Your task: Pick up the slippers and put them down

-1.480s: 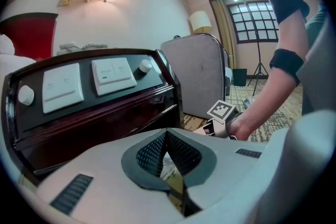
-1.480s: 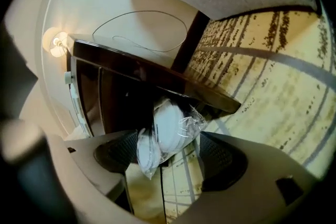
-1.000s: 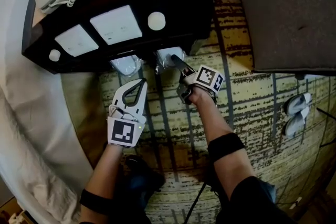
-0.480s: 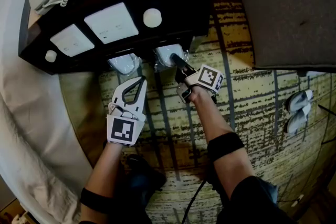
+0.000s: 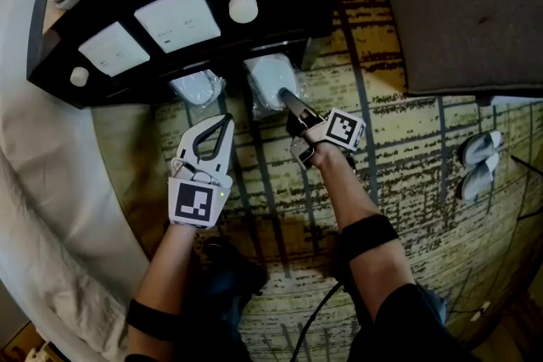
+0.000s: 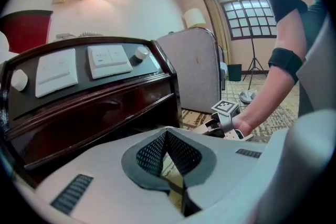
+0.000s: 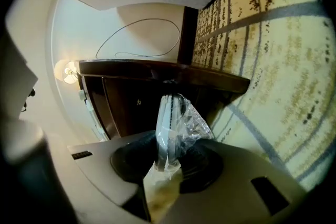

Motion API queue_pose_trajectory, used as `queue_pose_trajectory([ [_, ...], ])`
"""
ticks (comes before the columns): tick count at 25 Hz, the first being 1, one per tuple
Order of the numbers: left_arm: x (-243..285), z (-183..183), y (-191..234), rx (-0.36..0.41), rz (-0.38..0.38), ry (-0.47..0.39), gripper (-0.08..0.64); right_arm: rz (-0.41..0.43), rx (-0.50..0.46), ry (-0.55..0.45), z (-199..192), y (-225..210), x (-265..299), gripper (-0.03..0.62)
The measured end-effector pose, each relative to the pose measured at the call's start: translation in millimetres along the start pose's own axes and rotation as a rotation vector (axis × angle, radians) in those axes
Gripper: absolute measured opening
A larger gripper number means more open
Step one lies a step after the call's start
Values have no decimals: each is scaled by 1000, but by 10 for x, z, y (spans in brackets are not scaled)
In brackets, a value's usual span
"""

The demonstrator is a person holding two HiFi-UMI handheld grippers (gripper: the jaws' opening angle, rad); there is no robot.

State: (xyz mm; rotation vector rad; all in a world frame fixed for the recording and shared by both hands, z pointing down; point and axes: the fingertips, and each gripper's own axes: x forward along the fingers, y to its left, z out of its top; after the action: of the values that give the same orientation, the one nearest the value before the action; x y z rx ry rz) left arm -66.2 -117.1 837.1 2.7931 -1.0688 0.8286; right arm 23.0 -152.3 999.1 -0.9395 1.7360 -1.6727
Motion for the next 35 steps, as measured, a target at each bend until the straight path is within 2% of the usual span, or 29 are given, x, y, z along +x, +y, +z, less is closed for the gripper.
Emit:
queue_pose_trajectory([
  [3,-172,149,-77,-22,-5,5,2,4,5,8,-184,177,-257,121],
  [9,-723,533,-418,-61,-63,63,2,-103,59,8,-663,544,-1037,121],
  [13,-987,739,-581,-51,-98,83,2,-145,117,-5,-916,736,-1445,121],
  [16,-1067,791,-636,-65,-105,103,2,-258,93,18,-1065,623,-1783,121],
  [23,-1001,910,-809,-52,-134,83,2,-381,75,25,-1316,327,-2187,121],
  [29,-922,838,-876,-39,-157,62,2,-439,76,10,-1400,-18,-2256,123],
  [35,-982,698,-858,-43,-165,83,2,-614,50,47,-1470,-319,-2429,152],
])
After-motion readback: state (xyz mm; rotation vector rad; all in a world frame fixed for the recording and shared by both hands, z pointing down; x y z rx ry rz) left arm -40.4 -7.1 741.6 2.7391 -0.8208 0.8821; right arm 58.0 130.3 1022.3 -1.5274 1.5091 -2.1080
